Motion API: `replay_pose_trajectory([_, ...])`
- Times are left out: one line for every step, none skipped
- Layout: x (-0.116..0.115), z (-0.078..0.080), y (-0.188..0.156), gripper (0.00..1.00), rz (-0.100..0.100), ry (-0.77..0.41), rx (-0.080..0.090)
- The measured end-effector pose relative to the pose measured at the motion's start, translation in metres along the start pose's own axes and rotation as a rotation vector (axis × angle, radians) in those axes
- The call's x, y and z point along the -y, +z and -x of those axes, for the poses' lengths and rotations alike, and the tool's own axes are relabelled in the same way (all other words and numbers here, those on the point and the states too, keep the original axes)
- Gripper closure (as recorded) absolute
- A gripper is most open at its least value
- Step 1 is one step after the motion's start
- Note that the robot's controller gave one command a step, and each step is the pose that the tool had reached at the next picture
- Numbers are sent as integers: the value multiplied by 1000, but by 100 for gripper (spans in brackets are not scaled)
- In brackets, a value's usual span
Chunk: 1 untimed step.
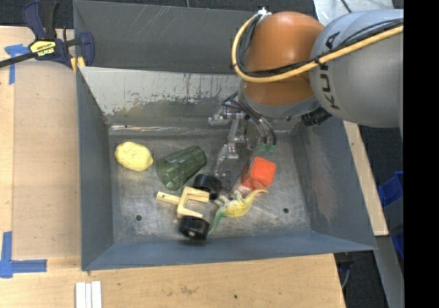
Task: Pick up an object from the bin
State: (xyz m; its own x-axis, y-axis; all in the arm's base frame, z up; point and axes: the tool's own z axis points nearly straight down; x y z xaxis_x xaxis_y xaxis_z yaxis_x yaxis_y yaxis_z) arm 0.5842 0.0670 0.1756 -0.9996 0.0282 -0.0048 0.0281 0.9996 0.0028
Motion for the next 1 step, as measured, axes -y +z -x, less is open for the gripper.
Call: replay_pose_trajectory([48,12,91,100,8,42,-18])
